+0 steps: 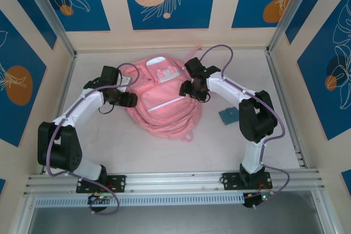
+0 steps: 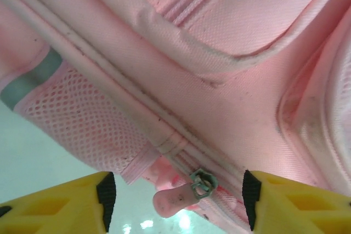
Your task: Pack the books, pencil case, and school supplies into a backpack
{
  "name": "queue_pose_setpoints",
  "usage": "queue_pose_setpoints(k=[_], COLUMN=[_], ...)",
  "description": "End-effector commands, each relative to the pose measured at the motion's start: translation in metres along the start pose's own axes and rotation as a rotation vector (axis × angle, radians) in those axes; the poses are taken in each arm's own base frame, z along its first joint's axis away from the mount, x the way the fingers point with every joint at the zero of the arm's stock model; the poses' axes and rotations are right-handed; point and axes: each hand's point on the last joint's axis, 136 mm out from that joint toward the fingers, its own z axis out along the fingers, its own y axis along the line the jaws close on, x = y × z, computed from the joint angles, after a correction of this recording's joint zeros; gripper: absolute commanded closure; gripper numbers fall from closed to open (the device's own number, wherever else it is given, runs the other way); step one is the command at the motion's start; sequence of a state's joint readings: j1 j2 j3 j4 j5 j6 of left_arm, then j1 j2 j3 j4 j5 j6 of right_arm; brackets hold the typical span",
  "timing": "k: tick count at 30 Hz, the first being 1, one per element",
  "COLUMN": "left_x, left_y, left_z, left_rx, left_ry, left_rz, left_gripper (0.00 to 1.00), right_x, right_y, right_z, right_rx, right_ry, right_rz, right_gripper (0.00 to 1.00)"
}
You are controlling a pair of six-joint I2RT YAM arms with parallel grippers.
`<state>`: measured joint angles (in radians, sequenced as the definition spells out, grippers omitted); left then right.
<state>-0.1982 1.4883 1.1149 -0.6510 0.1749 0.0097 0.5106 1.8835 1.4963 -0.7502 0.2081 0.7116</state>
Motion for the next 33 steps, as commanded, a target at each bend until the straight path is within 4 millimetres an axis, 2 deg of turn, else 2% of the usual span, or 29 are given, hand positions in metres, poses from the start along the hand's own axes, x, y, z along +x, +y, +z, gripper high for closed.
queue_pose_setpoints(k=[1,5,13,16,19,23,33], left_x=[0.004,0.011,0.020,0.022,0.024,0.024,0.017], left_y=[-0.006,0.001,-0.011,-0.007,0.000,-0.002,-0.005], left_z=[-0.003,0.002,-0.003,0.003,0.008,0.011,0.017], left_rx=[0.049,0.017,0.080,0.054,0.009,0.023,0.032], left_ry=[-0.001,0.042,0.050,0.065,0.082,0.080,0.059], left_rz=[0.070,0.076,0.115,0.114,0.114,0.122,0.134], left_gripper=[0.47,0.62,0.57,0.66,0.69,0.70,0.84], right_x=[0.009,0.008,0.006,0.005,0.006,0.005,0.005], right_y=[-0.024,-0.022,-0.021,-0.022,-0.022,-0.021,-0.022], right_z=[0.010,0.010,0.009,0.010,0.011,0.010,0.011], right_rx=[0.072,0.062,0.052,0.049,0.046,0.037,0.037], right_ry=[0.042,0.043,0.045,0.045,0.050,0.050,0.051], right_rz=[0.005,0.009,0.020,0.027,0.035,0.041,0.050], right_gripper=[0.31,0.31,0.31,0.31,0.31,0.32,0.32])
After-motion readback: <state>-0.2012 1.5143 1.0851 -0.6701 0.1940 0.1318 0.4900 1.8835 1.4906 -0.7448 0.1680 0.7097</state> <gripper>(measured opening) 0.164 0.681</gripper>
